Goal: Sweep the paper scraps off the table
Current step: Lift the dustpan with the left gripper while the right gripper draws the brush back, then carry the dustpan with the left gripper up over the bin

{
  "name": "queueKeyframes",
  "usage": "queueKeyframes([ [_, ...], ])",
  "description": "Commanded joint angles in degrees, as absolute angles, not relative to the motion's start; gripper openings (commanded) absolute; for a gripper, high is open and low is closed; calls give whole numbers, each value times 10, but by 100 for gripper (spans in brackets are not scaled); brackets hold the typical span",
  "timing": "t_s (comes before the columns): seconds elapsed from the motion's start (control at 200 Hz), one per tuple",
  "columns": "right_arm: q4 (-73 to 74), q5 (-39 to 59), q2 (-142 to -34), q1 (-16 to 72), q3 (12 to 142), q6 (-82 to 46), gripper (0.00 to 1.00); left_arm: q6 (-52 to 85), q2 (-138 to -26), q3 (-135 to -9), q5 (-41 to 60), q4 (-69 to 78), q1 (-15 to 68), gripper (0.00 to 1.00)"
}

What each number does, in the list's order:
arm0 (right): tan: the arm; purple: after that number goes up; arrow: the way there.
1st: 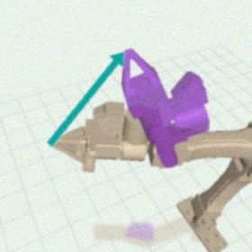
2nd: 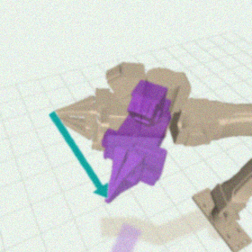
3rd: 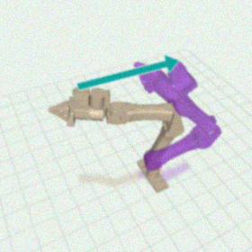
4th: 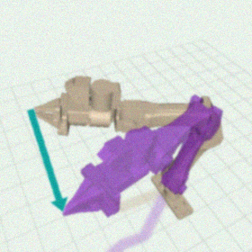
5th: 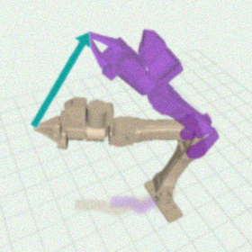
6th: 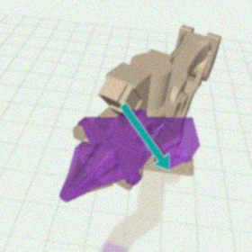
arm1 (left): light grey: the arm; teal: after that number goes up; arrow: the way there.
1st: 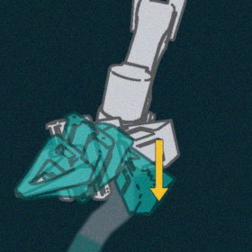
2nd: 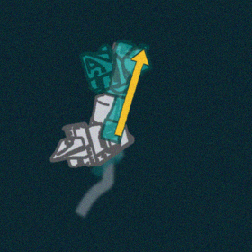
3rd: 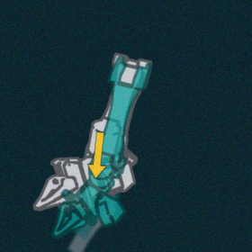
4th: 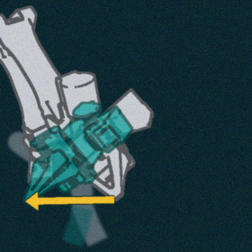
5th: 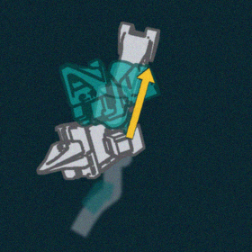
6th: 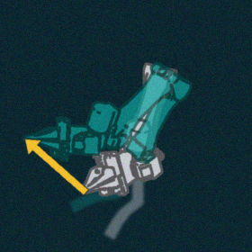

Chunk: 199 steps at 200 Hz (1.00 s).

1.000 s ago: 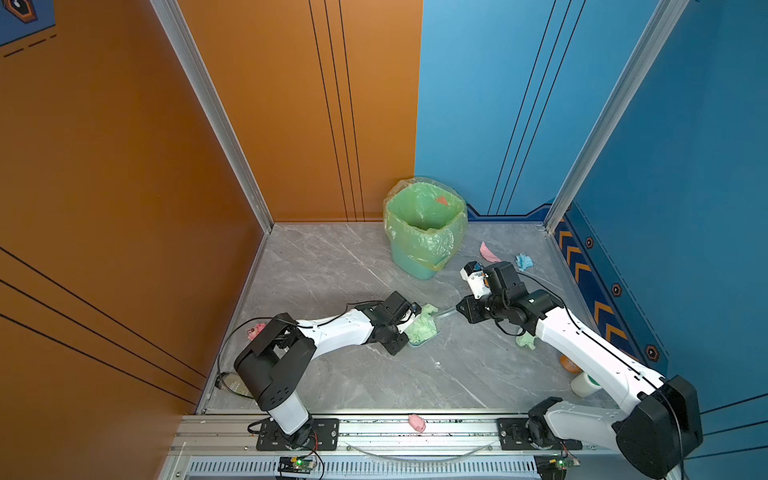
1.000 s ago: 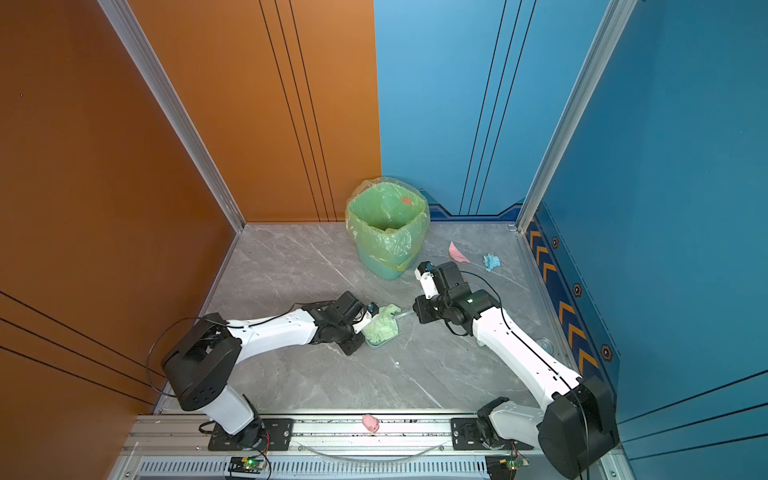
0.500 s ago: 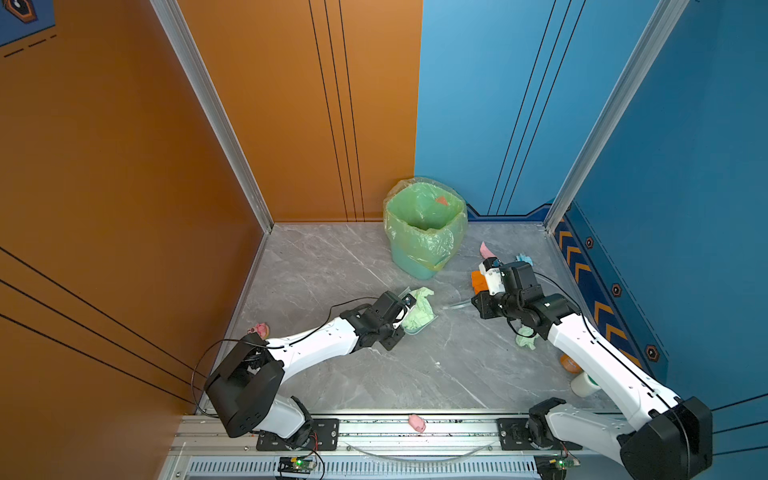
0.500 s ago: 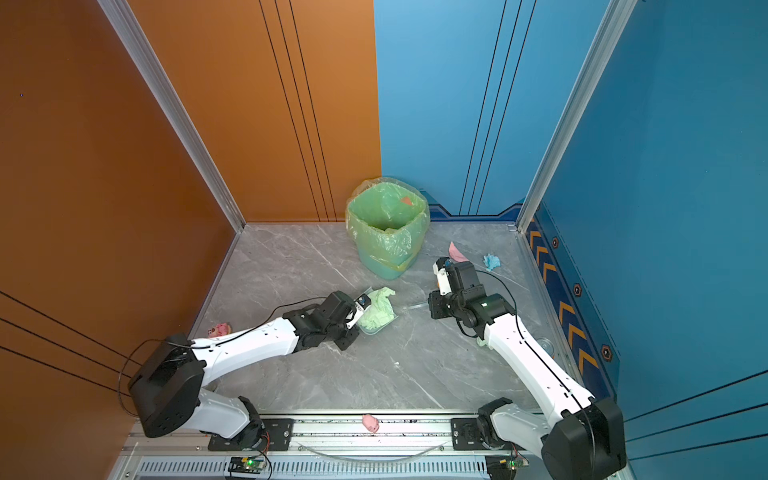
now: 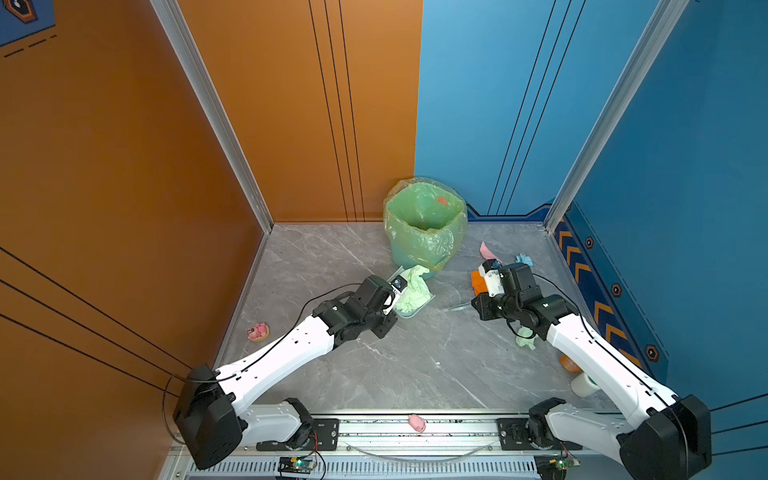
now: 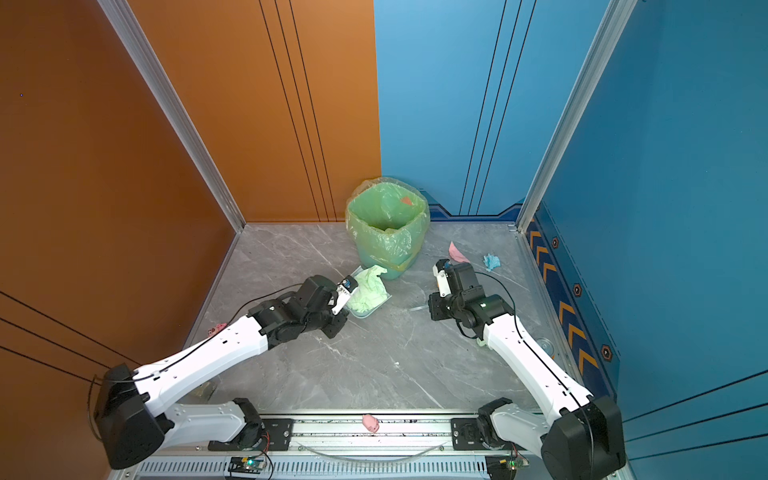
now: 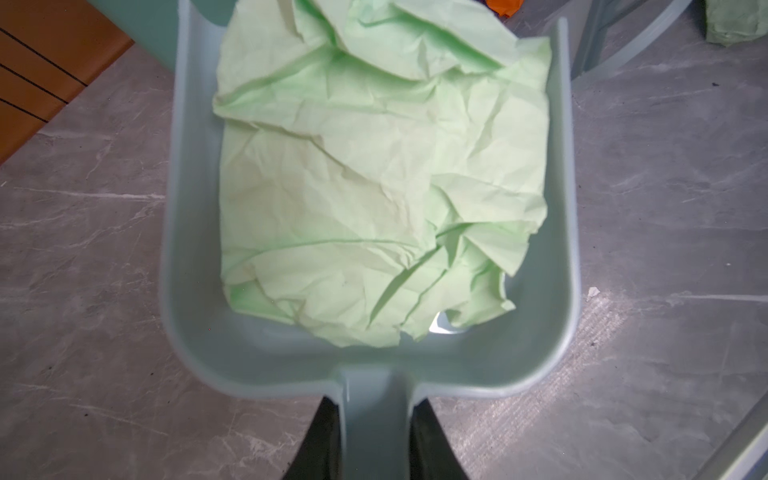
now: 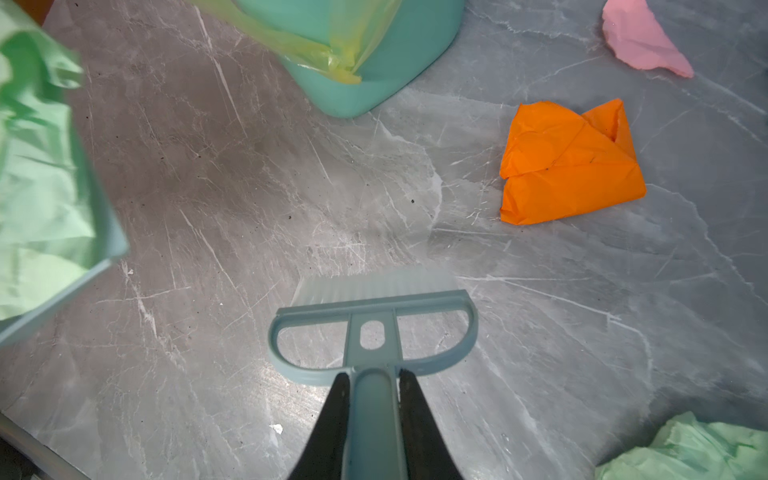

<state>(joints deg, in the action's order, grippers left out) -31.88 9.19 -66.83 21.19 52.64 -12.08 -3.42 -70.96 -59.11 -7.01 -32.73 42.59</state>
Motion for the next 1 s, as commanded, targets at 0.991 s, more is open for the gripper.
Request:
queueKeyframes([
  [0.991,-287,119,-714,223,522,-136,0,-101,-764,-876,-71,-431,260,0],
])
